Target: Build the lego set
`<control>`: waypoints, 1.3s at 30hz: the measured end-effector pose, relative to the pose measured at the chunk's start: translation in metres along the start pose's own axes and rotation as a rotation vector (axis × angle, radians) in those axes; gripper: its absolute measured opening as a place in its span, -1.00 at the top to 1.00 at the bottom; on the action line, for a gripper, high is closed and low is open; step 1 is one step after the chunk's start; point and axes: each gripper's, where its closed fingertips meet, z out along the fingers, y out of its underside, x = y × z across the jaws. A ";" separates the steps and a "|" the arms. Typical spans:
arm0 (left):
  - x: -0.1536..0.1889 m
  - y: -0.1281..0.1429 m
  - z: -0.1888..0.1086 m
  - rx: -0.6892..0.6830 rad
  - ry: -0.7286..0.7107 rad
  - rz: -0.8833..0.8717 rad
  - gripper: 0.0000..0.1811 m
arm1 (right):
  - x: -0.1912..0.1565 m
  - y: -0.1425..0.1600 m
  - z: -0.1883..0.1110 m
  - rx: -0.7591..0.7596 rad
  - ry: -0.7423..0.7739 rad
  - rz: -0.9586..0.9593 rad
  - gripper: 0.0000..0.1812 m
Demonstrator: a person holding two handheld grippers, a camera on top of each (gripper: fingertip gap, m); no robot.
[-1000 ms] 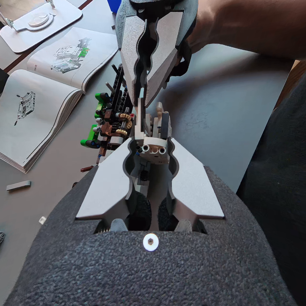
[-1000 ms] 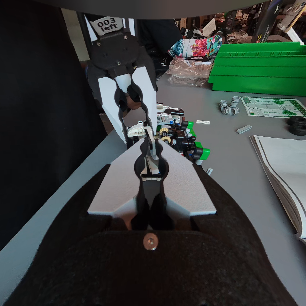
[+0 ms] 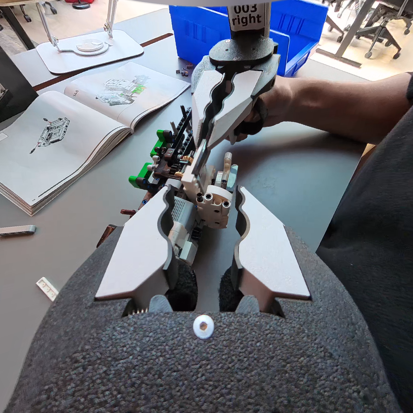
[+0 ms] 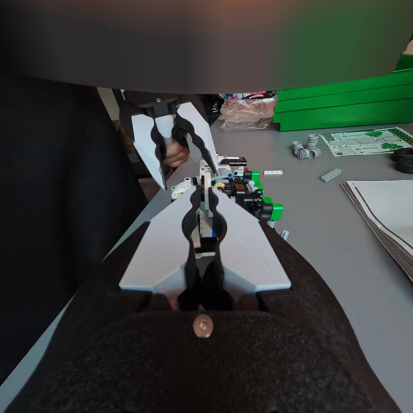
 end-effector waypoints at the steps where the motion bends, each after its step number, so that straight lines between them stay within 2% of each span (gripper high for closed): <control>1: 0.000 0.001 0.001 -0.011 -0.011 0.009 0.41 | 0.000 0.004 0.002 -0.022 0.002 -0.003 0.95; 6: 0.005 -0.001 -0.002 -0.018 -0.042 0.031 0.39 | -0.001 0.010 0.006 -0.016 -0.021 0.086 0.94; 11: 0.005 -0.002 -0.011 -0.018 -0.096 0.052 0.32 | -0.004 0.011 0.006 -0.020 -0.017 0.047 0.93; 17: 0.008 0.000 -0.022 -0.020 -0.128 0.067 0.31 | -0.008 0.011 0.002 -0.051 -0.008 0.023 0.73; 21: -0.004 0.010 -0.027 -0.061 -0.186 0.095 0.27 | -0.014 0.004 -0.011 -0.038 -0.020 -0.004 0.44; 22: -0.010 0.013 -0.029 -0.070 -0.206 0.098 0.23 | -0.013 0.007 -0.013 -0.065 -0.008 -0.013 0.35; 24: -0.024 0.021 -0.035 -0.089 -0.245 0.100 0.16 | -0.009 0.022 -0.013 -0.147 0.035 -0.034 0.30; 27: -0.037 0.038 -0.035 -0.087 -0.251 0.033 -0.13 | -0.008 0.048 -0.005 -0.276 0.079 -0.047 0.30; 30: -0.038 0.052 -0.021 -0.056 -0.205 -0.062 -0.35 | -0.006 0.050 0.003 -0.263 0.131 -0.071 0.31; 34: -0.032 0.057 0.003 -0.020 -0.190 -0.092 -0.61 | 0.002 0.046 0.005 -0.230 0.262 -0.076 0.23; 37: -0.039 0.055 0.014 -0.038 -0.244 -0.090 -0.66 | 0.003 0.046 0.009 -0.236 0.310 -0.094 0.25; 39: -0.045 0.054 0.016 -0.039 -0.262 -0.104 -0.59 | 0.005 0.049 0.011 -0.261 0.326 -0.091 0.26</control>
